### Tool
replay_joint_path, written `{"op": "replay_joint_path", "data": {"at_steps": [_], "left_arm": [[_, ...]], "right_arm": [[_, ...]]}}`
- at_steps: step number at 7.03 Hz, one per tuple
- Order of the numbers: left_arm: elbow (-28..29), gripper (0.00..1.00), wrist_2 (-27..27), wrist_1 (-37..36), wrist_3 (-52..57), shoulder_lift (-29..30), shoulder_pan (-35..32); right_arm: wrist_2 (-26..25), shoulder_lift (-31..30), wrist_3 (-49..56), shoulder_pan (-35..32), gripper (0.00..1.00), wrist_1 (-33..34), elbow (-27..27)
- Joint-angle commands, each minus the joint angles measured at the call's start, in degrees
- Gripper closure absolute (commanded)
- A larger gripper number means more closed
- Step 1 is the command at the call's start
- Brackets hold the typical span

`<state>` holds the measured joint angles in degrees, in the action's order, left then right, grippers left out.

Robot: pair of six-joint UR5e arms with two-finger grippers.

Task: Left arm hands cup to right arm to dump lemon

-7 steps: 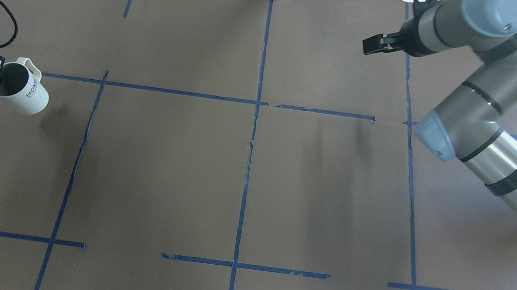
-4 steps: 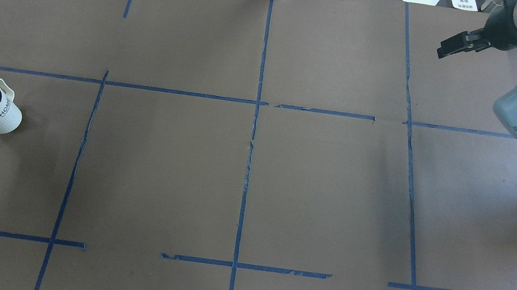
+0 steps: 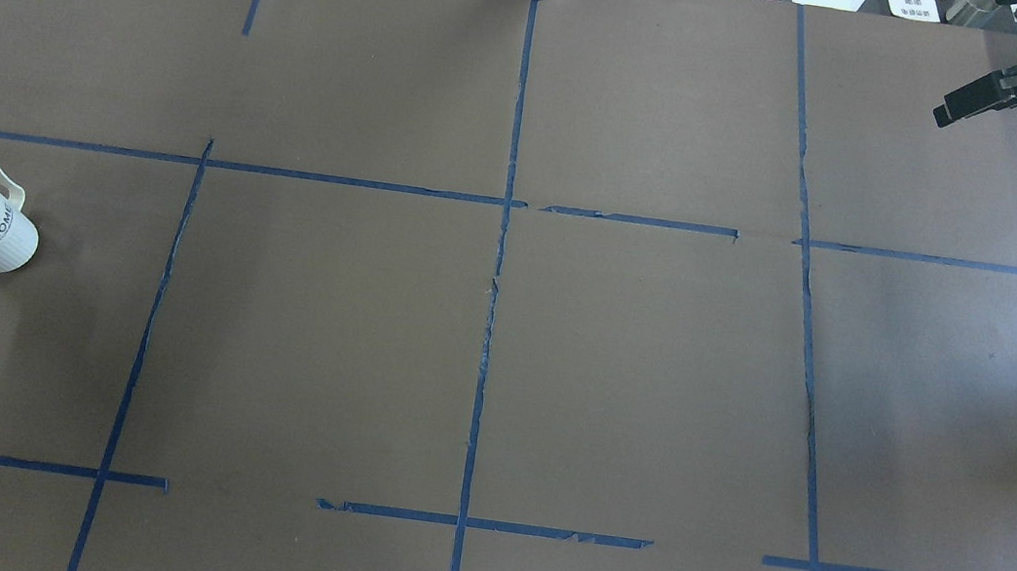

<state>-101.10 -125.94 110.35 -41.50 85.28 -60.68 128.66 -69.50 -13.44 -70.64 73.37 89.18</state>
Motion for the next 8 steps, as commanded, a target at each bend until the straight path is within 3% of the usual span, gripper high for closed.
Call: {"op": "replay_joint_path", "data": {"at_steps": [1, 2, 3, 6, 8], "left_arm": [[-0.6, 0.00, -0.2, -0.3, 6.7, -0.5, -0.1], [-0.4, 0.00, -1.7, -2.1, 12.0, -0.3, -1.1], [-1.5, 0.00, -2.1, -8.8, 20.1, 0.4, -6.5], [-3.8, 0.00, -2.2, -26.1, 43.6, 0.9, -20.5], [-4.2, 0.00, -4.7, -31.7, 48.3, -0.1, -26.9]], "right_arm": [[0.6, -3.0, 4.3, -0.6, 0.00, 0.1, -0.2], [0.8, -5.1, 7.8, -1.2, 0.00, 0.2, -0.4], [1.5, -7.3, 11.1, -3.0, 0.00, 0.3, -0.6], [4.8, -10.6, 25.4, -11.2, 0.00, 14.3, -0.3], [7.4, -16.0, 24.9, -15.5, 0.00, 15.0, -0.5]]}}
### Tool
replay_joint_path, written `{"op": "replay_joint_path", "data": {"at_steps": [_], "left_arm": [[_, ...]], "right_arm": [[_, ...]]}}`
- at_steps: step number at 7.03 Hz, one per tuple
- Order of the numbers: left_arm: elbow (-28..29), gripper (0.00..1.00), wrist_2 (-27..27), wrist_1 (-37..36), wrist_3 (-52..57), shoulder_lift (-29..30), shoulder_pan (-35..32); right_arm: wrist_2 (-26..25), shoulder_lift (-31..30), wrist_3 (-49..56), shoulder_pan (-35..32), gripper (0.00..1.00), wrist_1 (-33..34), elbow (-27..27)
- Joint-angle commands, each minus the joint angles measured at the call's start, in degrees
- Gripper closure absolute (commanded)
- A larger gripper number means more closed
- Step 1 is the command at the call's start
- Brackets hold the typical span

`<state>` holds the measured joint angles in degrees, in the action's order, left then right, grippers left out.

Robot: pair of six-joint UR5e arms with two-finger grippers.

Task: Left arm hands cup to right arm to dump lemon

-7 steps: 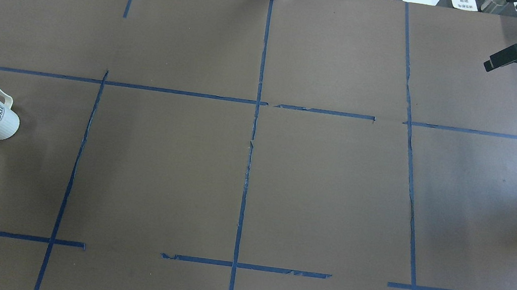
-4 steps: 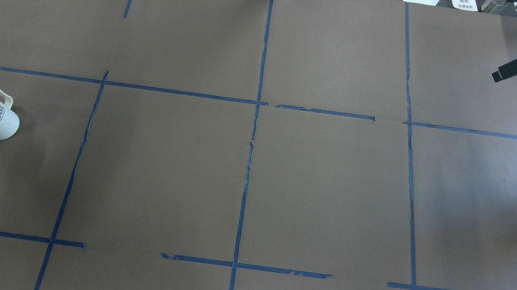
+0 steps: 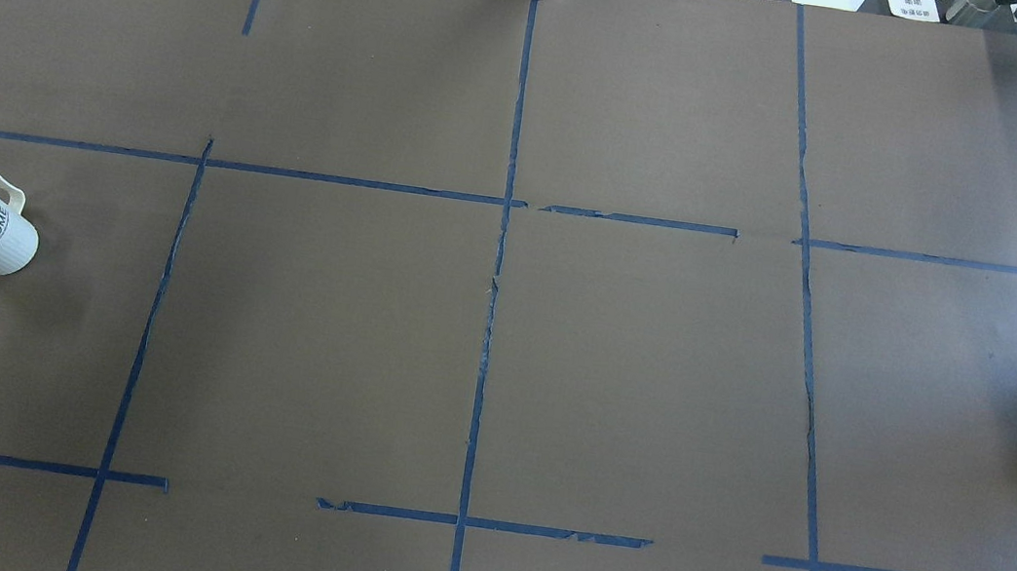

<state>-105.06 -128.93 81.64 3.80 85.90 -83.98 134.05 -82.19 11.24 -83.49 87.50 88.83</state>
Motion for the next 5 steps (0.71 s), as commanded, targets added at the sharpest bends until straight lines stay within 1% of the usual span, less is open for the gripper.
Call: {"op": "replay_joint_path", "data": {"at_steps": [1, 3, 4, 5], "left_arm": [[-0.2, 0.00, -3.4, -2.2, 3.1, -2.8, -3.9], [-0.3, 0.00, -4.3, -2.1, 3.1, -4.3, -4.1], [-0.3, 0.00, -6.9, -1.7, 3.1, -5.6, -5.7], [-0.2, 0.00, -7.1, 0.9, 3.1, -5.9, -6.1]], "right_arm": [[4.4, -5.0, 0.1, -3.5, 0.00, 0.9, -0.2], [4.0, -7.0, -1.3, -3.5, 0.00, 0.7, -0.1], [3.9, -7.3, -4.0, -3.5, 0.00, 0.2, 0.3], [4.1, -7.3, -4.4, -3.5, 0.00, 0.1, 0.3]]}}
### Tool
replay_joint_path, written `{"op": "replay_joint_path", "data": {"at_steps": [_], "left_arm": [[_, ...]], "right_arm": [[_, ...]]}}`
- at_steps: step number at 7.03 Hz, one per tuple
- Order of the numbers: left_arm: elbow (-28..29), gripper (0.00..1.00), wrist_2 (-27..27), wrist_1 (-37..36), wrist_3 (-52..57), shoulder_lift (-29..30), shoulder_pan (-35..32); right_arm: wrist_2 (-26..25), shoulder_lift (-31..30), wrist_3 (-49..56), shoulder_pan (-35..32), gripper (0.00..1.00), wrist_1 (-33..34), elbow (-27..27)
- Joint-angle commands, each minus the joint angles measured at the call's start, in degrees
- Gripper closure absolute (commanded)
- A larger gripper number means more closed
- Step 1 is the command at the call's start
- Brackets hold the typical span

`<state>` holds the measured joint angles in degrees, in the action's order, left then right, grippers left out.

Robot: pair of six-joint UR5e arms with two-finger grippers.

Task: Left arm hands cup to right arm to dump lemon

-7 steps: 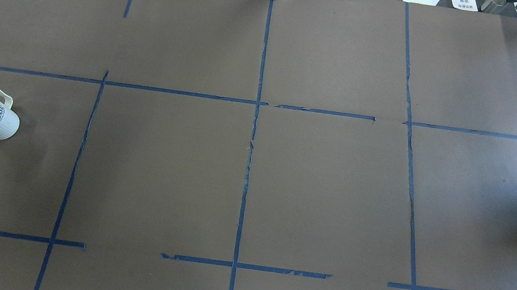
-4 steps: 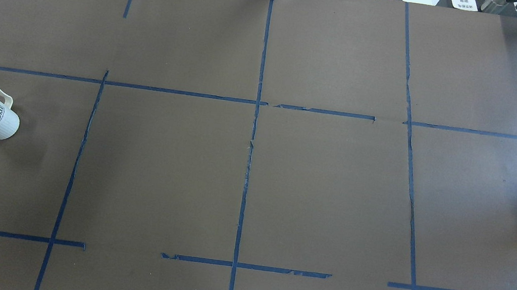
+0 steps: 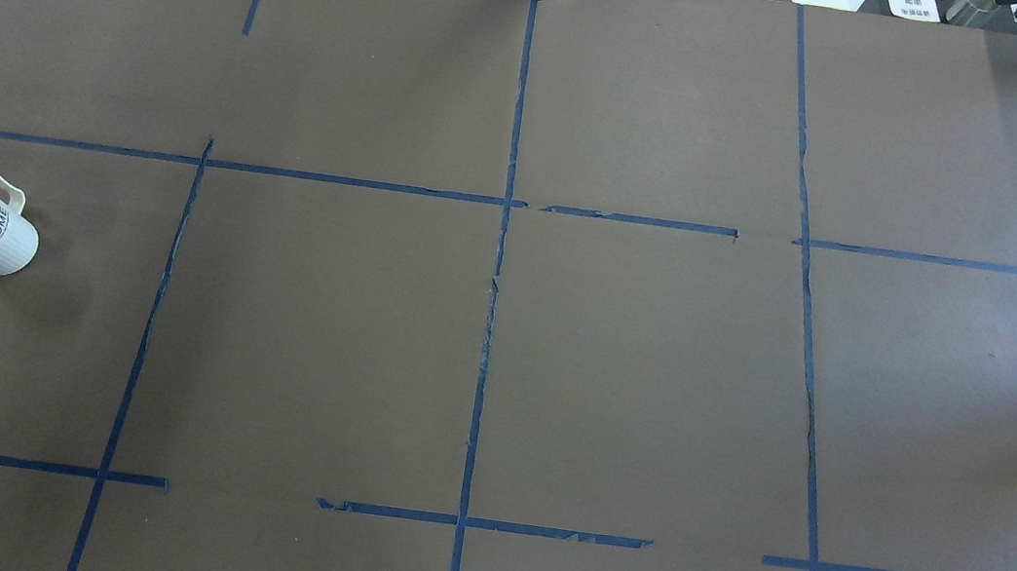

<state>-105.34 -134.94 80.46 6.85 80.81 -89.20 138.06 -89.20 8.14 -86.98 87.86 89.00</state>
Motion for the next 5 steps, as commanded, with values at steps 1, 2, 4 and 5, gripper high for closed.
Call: {"op": "replay_joint_path", "data": {"at_steps": [1, 2, 4, 5], "left_arm": [[0.4, 0.00, -0.8, 4.9, 0.0, -1.4, -0.9], [1.6, 0.00, -0.8, 7.3, -0.2, -1.4, -0.9], [1.9, 0.00, -0.8, 7.6, -0.5, -1.4, -0.9], [1.8, 0.00, -0.8, 7.6, -0.4, -1.4, -0.9]], "right_arm": [[0.1, -0.3, -1.3, 0.0, 0.00, -0.2, 0.1], [0.1, -0.3, -1.4, 0.0, 0.00, -0.2, 0.2], [0.1, -0.3, -1.4, 0.0, 0.00, -0.2, 0.2], [0.1, -0.3, -1.4, 0.0, 0.00, -0.3, 0.2]]}}
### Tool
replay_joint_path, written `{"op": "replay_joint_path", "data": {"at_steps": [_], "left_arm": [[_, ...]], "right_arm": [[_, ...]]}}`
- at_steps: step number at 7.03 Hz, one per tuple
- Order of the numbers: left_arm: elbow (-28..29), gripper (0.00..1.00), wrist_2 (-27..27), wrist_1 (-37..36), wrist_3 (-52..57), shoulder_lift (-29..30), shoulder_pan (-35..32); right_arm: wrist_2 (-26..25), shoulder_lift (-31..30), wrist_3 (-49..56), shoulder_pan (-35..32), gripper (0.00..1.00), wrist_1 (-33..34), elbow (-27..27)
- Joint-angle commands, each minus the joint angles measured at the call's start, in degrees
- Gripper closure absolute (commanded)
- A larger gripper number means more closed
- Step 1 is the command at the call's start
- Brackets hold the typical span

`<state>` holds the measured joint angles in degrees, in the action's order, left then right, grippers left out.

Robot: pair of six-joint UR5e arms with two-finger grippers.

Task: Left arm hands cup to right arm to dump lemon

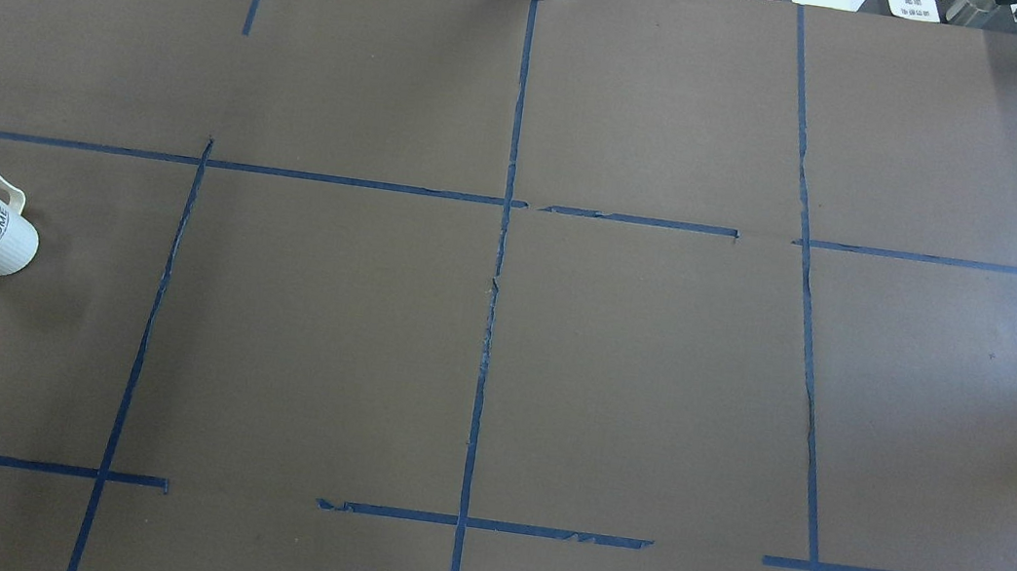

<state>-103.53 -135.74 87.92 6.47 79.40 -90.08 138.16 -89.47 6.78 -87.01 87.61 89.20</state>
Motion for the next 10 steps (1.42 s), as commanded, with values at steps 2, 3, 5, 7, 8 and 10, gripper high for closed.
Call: {"op": "replay_joint_path", "data": {"at_steps": [2, 3, 5, 7, 8, 10], "left_arm": [[0.3, 0.00, 1.0, 0.2, -0.1, -0.4, 0.0], [-0.2, 0.00, 1.1, 0.1, -0.2, -0.4, 0.0], [-0.6, 0.00, 1.4, 0.1, -0.1, -0.5, 0.0], [-0.9, 0.00, 1.4, 0.1, 0.0, -0.5, 0.0], [-0.7, 0.00, 1.4, 0.0, 0.1, -0.5, 0.0], [-0.9, 0.00, 1.3, 0.1, -0.1, -0.2, 0.1]], "right_arm": [[0.0, 0.0, 0.1, 0.0, 0.00, 0.0, 0.0], [0.0, 0.0, 0.1, 0.0, 0.00, -0.1, 0.0], [-2.2, -0.1, 0.3, -0.7, 0.00, -0.1, 0.1], [-4.8, -0.3, 0.1, -0.9, 0.00, 0.0, 0.9], [-4.8, -0.3, -0.1, -0.9, 0.00, 0.0, 0.8], [-4.8, -0.3, -0.2, -0.9, 0.00, 0.1, 0.5]]}}
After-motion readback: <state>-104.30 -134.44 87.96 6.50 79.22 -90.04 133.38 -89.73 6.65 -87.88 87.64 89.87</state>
